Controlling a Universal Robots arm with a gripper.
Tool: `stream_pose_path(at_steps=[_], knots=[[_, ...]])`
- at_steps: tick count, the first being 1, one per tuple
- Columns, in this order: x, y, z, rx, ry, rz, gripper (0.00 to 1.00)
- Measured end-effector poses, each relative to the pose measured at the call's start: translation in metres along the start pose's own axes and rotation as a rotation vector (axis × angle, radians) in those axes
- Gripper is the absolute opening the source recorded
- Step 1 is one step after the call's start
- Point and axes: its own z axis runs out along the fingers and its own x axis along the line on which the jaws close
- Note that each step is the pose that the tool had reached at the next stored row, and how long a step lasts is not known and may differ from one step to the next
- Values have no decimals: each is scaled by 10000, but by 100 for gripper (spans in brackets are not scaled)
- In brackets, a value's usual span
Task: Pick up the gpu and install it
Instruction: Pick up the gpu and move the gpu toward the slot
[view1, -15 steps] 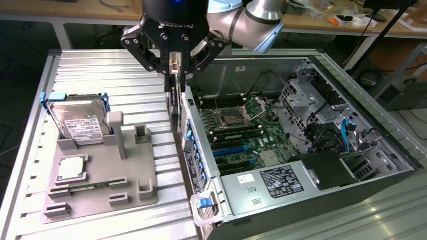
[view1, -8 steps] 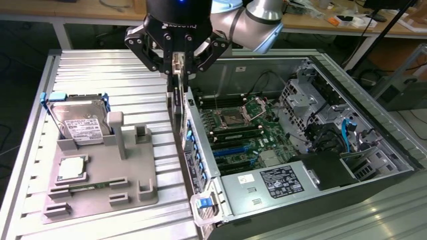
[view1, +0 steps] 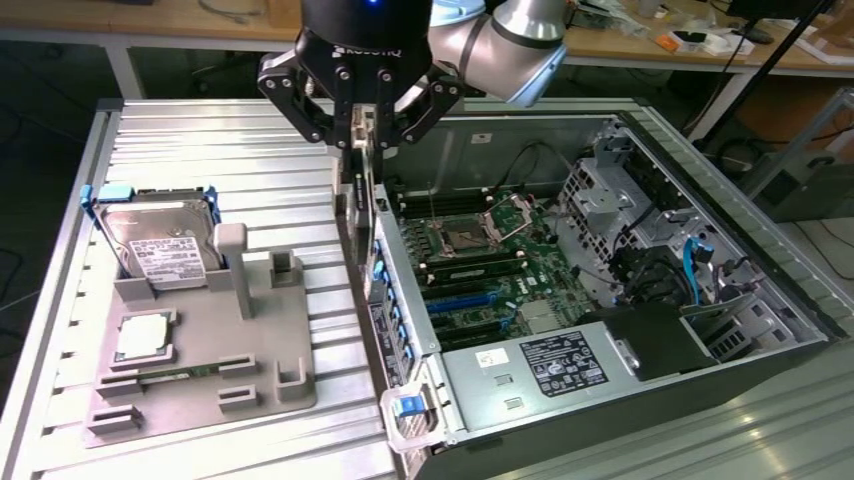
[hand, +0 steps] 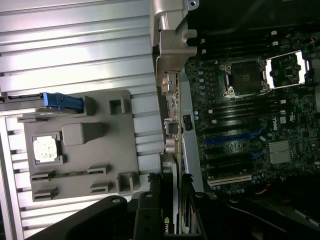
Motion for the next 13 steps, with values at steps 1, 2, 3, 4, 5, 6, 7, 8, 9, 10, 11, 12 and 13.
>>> stream_pose_path(at_steps=[1,2,3,4,5,6,7,8,9,10,11,12,13], knots=[[-4,1,0,0,0,0,27],[-9,1,1,0,0,0,27],[-14,2,1,0,-1,0,27],[-19,3,1,0,0,0,27],[-23,3,1,0,0,0,27],[-28,4,2,0,0,0,27],[-32,4,2,0,0,0,27],[-37,5,2,0,0,0,27],[-41,5,2,0,0,0,27],[-56,7,3,0,0,0,27],[-74,10,4,0,0,0,27],[-91,12,5,0,0,-1,27],[-117,16,6,0,0,0,27]])
